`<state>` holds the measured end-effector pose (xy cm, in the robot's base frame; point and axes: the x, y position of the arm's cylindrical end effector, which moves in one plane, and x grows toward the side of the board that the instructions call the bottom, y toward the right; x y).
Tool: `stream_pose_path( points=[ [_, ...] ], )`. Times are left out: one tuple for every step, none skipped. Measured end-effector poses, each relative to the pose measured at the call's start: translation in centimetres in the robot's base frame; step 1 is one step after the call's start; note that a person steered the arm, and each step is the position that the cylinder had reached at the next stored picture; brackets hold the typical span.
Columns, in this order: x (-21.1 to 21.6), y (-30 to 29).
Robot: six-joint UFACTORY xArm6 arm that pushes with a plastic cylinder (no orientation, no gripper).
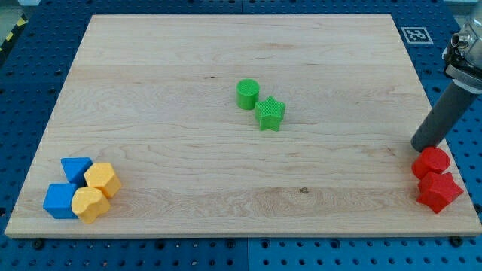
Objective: Separate the green star from the green circle
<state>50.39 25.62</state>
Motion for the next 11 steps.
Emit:
stream_pose_path(
  points=[
    [0.4,0.0],
    [0.1,0.0],
    [-5.0,-2.9],
    [-10.9,-9.8],
    [-13.1,-17.4],
    [-13.4,-22.5],
    [-10.8,-23.6],
    [-10.4,-23.6],
    [-9.6,-22.6],
    [-7.0,-22.6],
    [-6.1,-22.6]
  ],
)
